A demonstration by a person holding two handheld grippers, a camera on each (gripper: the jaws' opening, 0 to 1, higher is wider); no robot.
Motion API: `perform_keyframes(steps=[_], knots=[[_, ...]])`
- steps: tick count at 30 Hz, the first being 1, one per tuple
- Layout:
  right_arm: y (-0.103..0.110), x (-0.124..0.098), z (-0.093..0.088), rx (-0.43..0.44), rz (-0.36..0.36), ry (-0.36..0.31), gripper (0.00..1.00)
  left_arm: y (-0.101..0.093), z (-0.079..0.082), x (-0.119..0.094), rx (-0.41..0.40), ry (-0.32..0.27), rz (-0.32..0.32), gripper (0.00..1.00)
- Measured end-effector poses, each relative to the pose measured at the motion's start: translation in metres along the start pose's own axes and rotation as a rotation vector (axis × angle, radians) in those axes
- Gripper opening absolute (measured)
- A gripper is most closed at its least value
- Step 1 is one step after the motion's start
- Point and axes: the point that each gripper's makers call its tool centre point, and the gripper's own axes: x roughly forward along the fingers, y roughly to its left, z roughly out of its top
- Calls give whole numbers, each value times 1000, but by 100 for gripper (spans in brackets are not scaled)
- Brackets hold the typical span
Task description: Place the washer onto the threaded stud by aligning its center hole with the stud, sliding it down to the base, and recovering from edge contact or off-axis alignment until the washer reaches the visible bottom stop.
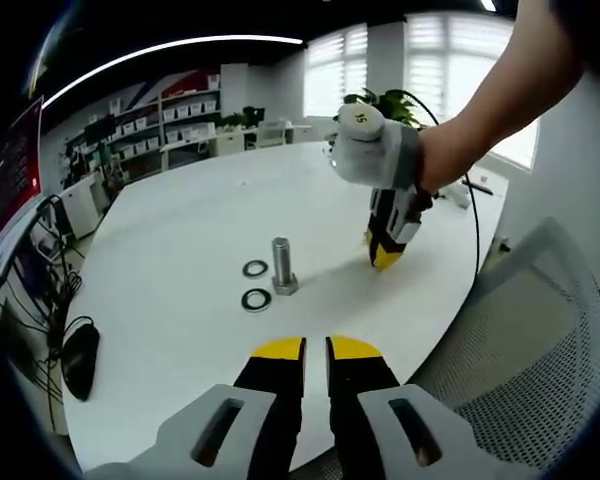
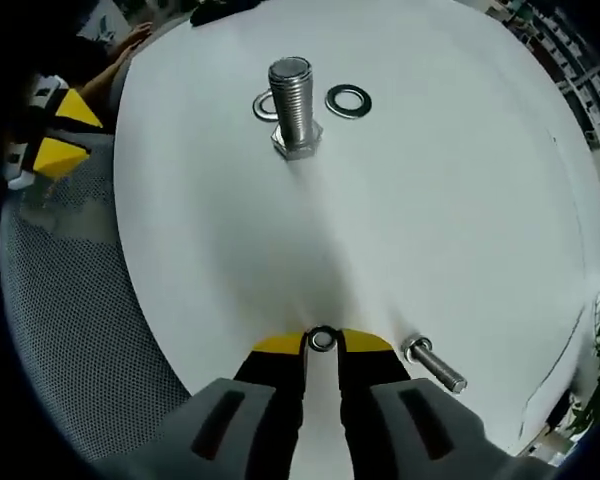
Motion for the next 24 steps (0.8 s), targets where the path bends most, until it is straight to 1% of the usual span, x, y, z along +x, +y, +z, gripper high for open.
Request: perform_keyframes(steps=[3,7,9,12,15,18,24], knots=[[-6,-7,-7,54,8,-23,14,0,0,0,1,1,-1,5],[-16,-15,-15,87,1,-43,14,0,0,0,1,0,-1,5],[-24,-19,-19,99,-15,-55,14,-1,0,0,2,0,-2,5],[-32,-26,-24,140,-18,-73,14,-1,0,0,3,1,-3,5],[-41,-33,-23,165,-31,-97,14,-1,-1,1,3,4,-4,5],[-46,-44,-19,178,-48,-137,14,-1,-1,1,5,1,-5,5],[-52,-53,-20,170,-67,-153,14,-2,-1,1,8,4,-9,5]])
